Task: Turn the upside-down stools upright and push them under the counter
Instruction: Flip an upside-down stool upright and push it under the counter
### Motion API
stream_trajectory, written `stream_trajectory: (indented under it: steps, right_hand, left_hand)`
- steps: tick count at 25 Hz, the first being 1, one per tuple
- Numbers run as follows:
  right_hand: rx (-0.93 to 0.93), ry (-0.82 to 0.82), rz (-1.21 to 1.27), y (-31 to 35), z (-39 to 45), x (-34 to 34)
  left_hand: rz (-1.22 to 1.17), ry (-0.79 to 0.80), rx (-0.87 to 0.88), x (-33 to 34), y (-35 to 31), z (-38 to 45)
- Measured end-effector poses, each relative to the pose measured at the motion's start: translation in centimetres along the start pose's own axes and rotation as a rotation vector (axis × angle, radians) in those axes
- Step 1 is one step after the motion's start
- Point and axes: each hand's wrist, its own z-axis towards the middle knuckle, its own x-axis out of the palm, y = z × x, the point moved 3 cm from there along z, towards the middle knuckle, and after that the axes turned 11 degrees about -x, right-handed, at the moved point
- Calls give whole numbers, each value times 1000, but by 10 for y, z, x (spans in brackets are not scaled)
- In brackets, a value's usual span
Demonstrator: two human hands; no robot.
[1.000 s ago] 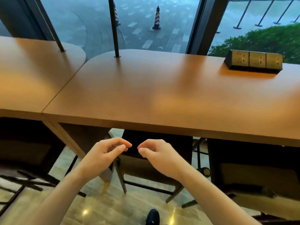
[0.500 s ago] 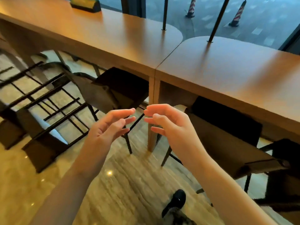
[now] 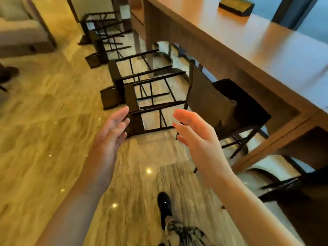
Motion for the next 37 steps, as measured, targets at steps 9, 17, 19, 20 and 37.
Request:
stream_trajectory:
  steps: [9,17,19,20,37]
  right_hand:
    - [-22,239,5,-30,161,90]
    - [2,455,18,-51,263,197]
    - [-12,497,14,-55,283,229]
    - [-16,509,14,-56,291,243]
    - [49,353,88,-79,455,538]
  left_hand:
    - [-71,-217,-23,-89,-23,112]
    - [-140,-426,48,-174,-44,188]
    - [-176,-468,51,-203,-44,202]
    - [-186,-476,51,-215,-44,208]
    - [-8,-233,-28,-518,-123,406]
